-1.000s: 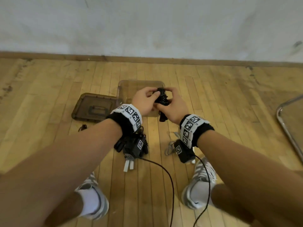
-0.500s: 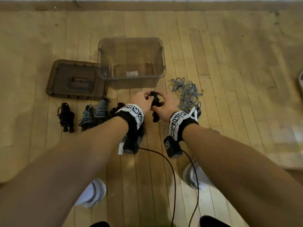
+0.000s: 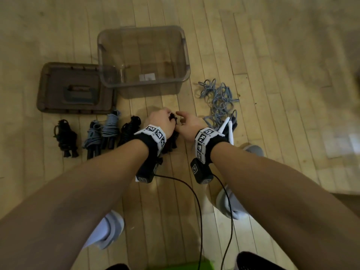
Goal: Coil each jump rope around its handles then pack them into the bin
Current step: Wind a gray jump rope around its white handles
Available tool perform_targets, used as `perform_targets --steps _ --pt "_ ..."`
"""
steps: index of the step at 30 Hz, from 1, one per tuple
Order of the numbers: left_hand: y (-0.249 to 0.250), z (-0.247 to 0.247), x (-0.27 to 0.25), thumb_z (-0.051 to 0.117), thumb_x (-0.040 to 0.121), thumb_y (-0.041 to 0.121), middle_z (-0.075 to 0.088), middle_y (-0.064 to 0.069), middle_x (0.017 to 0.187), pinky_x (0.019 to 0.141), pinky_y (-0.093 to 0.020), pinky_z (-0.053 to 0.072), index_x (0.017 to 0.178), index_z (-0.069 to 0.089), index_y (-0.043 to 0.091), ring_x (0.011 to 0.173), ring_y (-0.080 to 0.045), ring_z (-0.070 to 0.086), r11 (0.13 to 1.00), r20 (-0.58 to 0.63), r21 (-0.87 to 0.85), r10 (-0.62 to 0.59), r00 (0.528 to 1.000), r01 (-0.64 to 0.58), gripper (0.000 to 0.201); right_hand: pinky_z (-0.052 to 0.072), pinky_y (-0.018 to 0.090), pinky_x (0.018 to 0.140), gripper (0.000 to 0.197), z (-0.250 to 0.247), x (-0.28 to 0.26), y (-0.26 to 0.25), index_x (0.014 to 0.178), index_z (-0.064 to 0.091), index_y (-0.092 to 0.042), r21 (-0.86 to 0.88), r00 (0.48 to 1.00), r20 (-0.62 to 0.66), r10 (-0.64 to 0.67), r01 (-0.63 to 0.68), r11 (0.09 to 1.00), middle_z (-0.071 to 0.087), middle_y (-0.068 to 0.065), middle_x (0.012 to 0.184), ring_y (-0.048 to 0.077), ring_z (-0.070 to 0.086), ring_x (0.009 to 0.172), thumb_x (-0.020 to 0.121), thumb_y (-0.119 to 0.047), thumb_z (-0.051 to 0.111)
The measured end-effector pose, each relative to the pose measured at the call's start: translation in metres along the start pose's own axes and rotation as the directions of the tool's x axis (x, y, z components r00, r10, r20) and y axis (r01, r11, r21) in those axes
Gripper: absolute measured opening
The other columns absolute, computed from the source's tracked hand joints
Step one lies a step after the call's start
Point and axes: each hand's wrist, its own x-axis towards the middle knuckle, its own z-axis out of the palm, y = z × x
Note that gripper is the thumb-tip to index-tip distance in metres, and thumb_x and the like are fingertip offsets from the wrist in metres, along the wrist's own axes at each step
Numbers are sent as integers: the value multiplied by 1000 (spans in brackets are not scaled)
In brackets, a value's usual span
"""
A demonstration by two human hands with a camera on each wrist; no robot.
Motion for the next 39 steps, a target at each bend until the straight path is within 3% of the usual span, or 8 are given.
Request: perform_targets --steps 6,10,15,18,22,27,34,39 --pt "49 -13 -10 57 98 19 73 0 113 91 -34 55 118 69 20 103 -20 68 947 -143 -278 127 982 -163 24 56 33 81 23 -50 -12 17 117 68 -20 121 920 -391 -35 89 989 66 -7 94 12 64 86 95 -26 63" --pt "95 6 -21 56 100 9 75 1 106 89 -34 58 111 72 19 94 -15 70 859 -24 -480 188 982 -176 22 51 31 75 25 -75 -19 54 117 66 -20 119 848 -526 72 -11 993 66 -5 100 14 62 87 96 -32 59" --pt "127 38 -29 46 103 6 73 -10 117 98 -42 55 117 71 10 108 -26 68 862 147 -493 213 966 -115 30 55 40 77 26 -77 -17 106 113 55 -22 125 829 -484 279 -251 960 65 10 112 30 64 91 95 -41 58" --pt "136 46 -22 43 107 16 68 -14 123 92 -36 48 122 70 5 102 -32 60 929 263 -345 236 935 -138 33 43 32 56 33 -73 -13 121 118 49 -15 155 839 -369 399 -368 917 61 10 98 24 57 71 102 -45 49" --pt "133 58 -7 40 108 24 56 -4 87 87 -34 44 88 59 23 84 -25 50 967 335 -219 200 921 -131 27 33 29 49 39 -70 -5 126 134 43 -6 195 869 -263 419 -377 905 56 12 92 20 52 64 104 -30 52" --pt "122 76 8 53 103 26 62 -12 139 106 -44 49 140 57 11 123 -32 60 969 452 -245 138 881 -26 40 34 27 48 37 -68 6 131 107 65 -6 177 874 -236 424 -391 903 65 12 86 26 58 67 104 -39 49" --pt "117 72 13 59 100 25 74 -10 104 92 -41 56 108 74 13 95 -27 68 903 443 -409 68 894 134 21 53 37 90 35 -62 0 124 121 58 -20 362 869 -300 393 -278 890 72 1 109 23 67 102 95 -42 66" --pt "109 49 10 66 94 16 70 -7 91 86 -37 54 90 70 16 91 -27 66 881 351 -458 59 934 117 6 42 24 58 45 -60 -9 102 117 42 -16 482 848 -363 385 -182 857 65 -7 86 7 59 72 93 -40 71"
